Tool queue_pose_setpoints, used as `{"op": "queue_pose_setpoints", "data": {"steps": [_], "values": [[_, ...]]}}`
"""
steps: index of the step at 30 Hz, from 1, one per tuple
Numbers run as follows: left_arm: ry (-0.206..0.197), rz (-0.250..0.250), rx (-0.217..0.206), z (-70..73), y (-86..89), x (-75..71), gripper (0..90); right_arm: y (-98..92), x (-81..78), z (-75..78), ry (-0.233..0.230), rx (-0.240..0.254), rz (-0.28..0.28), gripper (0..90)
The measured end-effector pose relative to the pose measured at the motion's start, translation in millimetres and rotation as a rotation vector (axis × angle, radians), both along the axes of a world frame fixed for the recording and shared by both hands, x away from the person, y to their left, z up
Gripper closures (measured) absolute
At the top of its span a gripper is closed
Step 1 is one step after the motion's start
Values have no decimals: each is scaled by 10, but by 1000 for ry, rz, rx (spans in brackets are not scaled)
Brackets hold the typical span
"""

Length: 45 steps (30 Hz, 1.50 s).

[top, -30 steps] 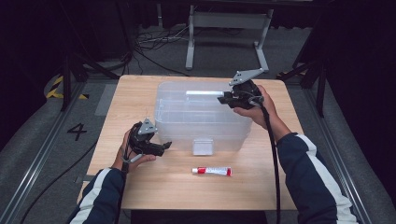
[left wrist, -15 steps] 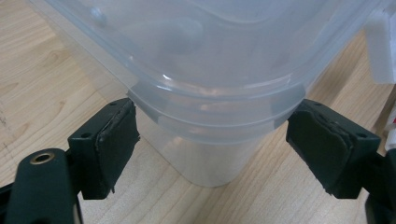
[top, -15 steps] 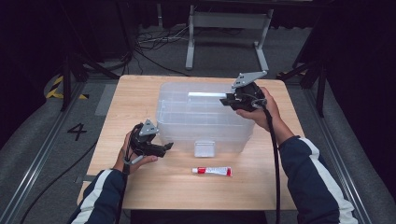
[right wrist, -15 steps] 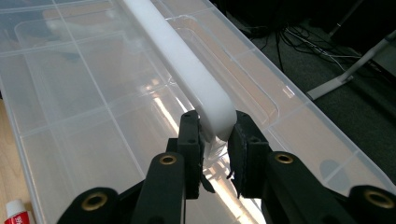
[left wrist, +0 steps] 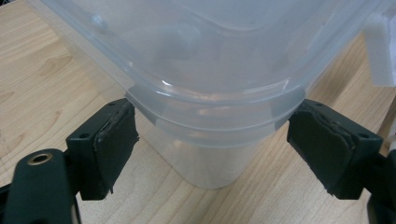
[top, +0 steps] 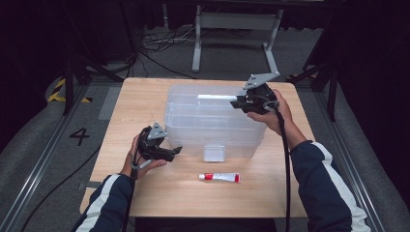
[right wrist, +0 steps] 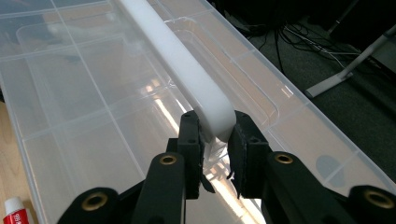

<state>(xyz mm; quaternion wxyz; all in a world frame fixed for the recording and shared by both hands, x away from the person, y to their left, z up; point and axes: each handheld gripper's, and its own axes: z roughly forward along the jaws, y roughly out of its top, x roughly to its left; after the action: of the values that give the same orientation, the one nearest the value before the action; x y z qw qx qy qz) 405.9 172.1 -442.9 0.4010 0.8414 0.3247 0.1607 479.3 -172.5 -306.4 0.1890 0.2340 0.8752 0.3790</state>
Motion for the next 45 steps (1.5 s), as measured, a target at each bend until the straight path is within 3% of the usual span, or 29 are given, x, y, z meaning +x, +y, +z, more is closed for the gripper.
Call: {"op": "queue_pose_setpoints", "data": {"steps": [5,14,19,29,32,34,39,45], "values": [[-7,-2,-18,41,53,-46,238,0,6,7,5,2,-1,761],[-5,-43,-1,85,176,-163,376,3,41,57,20,1,-7,759],[-20,-30,-1,135,261,-212,451,9,71,108,25,-2,-13,755],[-53,4,-69,251,424,-267,569,22,124,191,28,-13,-20,745],[-77,35,-59,287,416,-263,691,32,138,218,28,-28,-18,743],[-80,35,-82,299,414,-245,733,34,149,229,31,-27,-20,742],[-88,24,-92,312,358,-217,841,42,185,263,36,-24,-29,737],[-95,27,-122,325,288,-135,862,46,264,320,47,-20,-43,728]]}}
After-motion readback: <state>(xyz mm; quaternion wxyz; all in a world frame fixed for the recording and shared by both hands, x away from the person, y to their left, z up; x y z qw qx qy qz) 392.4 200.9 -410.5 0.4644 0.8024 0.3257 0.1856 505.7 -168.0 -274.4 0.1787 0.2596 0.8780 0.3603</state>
